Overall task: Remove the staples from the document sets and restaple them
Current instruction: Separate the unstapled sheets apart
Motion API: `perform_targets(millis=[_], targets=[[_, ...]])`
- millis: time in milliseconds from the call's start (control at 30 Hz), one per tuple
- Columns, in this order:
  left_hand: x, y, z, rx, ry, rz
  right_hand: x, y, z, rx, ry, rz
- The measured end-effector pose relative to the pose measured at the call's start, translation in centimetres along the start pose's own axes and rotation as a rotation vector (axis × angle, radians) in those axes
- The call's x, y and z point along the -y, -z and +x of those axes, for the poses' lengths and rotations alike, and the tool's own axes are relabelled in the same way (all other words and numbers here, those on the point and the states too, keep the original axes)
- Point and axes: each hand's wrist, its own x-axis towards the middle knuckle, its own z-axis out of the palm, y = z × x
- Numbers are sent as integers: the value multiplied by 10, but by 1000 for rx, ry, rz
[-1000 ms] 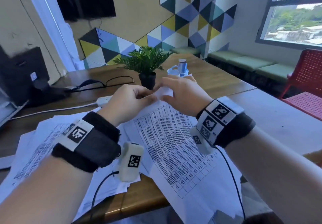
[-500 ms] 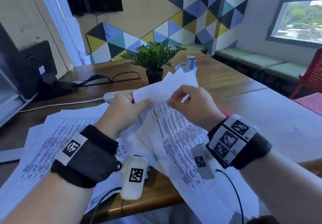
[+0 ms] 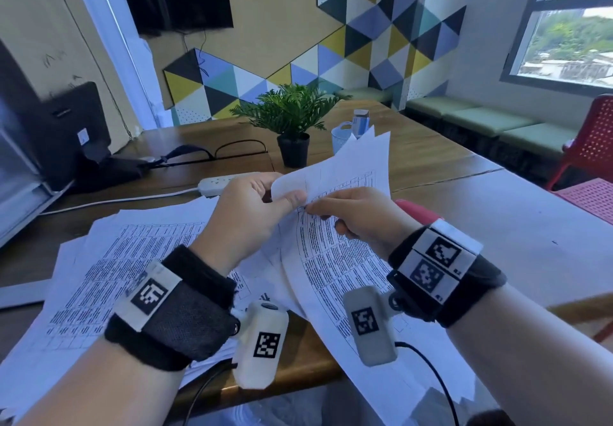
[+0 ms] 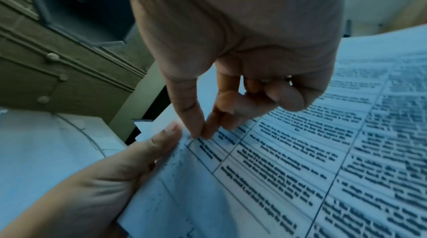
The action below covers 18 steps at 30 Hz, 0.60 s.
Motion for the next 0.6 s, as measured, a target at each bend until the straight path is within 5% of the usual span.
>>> perform_targets(millis=[200,400,600], targets=[[-2,2,-1,-58,-1,73,3,-8,0,11,2,60],[-3,4,0,-84,-27,124,4,-11,-5,-149,265,-179],[-1,4,1,-70,6,105,3,-16,2,-109,259,-173]])
